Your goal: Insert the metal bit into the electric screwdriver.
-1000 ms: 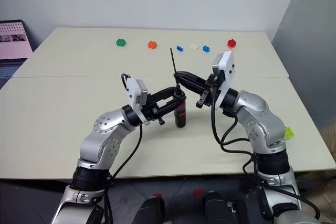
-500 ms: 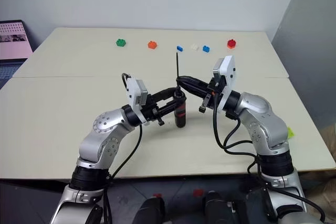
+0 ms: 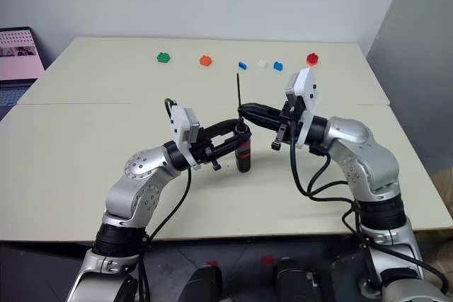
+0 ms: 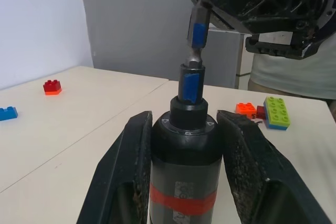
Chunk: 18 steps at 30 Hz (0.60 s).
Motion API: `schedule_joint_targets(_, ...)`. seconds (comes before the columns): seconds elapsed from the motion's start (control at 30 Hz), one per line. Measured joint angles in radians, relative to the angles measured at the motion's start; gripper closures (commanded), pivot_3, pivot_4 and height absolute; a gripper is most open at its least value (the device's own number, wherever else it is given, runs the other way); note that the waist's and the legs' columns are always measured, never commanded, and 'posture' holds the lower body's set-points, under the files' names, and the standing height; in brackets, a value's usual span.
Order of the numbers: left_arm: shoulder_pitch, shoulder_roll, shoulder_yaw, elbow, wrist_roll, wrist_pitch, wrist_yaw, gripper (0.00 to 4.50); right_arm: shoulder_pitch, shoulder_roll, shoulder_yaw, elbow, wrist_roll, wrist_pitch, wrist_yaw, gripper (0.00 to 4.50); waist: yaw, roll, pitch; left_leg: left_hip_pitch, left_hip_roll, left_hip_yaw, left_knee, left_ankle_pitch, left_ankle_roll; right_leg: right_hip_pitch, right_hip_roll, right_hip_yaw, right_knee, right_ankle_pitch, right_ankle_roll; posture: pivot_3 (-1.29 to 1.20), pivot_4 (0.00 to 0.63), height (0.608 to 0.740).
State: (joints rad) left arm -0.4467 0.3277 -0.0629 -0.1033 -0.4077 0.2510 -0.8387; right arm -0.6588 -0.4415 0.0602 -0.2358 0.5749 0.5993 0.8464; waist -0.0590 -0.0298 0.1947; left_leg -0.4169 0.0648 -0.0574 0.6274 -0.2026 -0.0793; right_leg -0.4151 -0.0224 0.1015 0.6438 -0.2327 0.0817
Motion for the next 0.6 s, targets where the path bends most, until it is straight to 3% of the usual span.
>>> schedule_joint_targets(0.5,-0.015,-0.001,-0.004,0.014,0.0,-0.001,-0.001,2.93,0.004,0.003,0.016,0.007,0.014,0.066,0.0,0.97,0.0,0.0,0.0,-0.001,0.0,0.0,-0.001,0.0,0.0,-0.002,0.0,0.0,0.0,0.0,0.0,0.0,0.15,0.74)
schedule_joint_targets(0.6,-0.016,-0.001,-0.006,0.014,0.0,-0.001,-0.001,2.93,0.003,0.002,-0.002,0.006,0.033,0.073,-0.002,0.96,0.0,0.0,0.0,-0.001,0.0,0.0,-0.001,0.0,0.0,-0.002,0.0,0.0,0.0,0.0,0.0,0.0,0.15,0.74)
